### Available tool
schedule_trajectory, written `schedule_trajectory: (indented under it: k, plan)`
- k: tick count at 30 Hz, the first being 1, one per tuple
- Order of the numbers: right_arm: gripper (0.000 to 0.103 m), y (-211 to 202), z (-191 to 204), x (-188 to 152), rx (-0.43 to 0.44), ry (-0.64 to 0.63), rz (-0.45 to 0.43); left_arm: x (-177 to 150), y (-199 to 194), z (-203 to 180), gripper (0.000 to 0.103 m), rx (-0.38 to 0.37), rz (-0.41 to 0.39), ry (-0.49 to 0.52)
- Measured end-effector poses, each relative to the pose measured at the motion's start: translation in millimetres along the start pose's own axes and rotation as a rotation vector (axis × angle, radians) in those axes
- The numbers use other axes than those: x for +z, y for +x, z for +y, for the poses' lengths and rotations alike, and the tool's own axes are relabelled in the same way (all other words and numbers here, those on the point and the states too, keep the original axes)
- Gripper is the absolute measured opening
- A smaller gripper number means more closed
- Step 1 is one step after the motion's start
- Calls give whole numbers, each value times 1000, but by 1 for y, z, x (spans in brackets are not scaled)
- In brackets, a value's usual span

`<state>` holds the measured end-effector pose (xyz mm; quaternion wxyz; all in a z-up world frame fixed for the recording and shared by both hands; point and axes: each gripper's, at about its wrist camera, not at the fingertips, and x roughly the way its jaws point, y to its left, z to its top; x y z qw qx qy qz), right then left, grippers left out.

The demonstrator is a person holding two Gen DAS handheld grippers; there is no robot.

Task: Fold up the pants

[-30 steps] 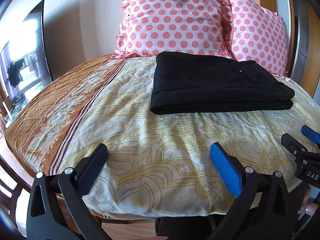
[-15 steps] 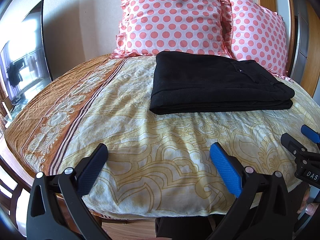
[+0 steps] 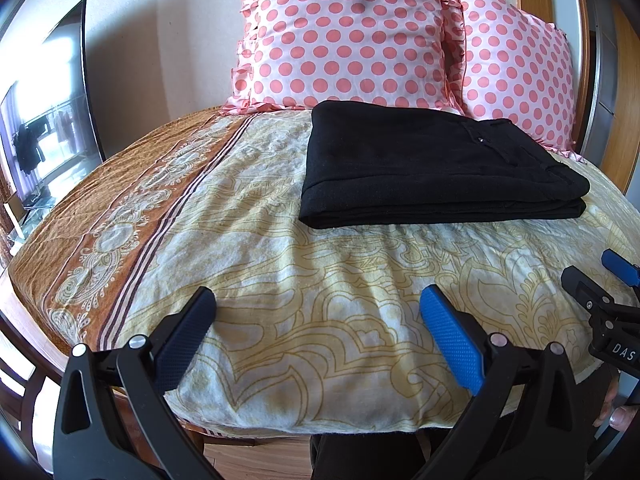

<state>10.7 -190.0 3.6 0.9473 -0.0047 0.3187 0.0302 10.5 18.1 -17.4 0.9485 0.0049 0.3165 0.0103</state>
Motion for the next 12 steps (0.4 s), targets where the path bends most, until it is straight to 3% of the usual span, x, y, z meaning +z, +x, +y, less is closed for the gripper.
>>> schedule_trajectory:
  k: [12]
  plan:
    - [102, 0, 0, 0, -1, 1, -1, 0, 1, 0, 101, -1, 1, 1]
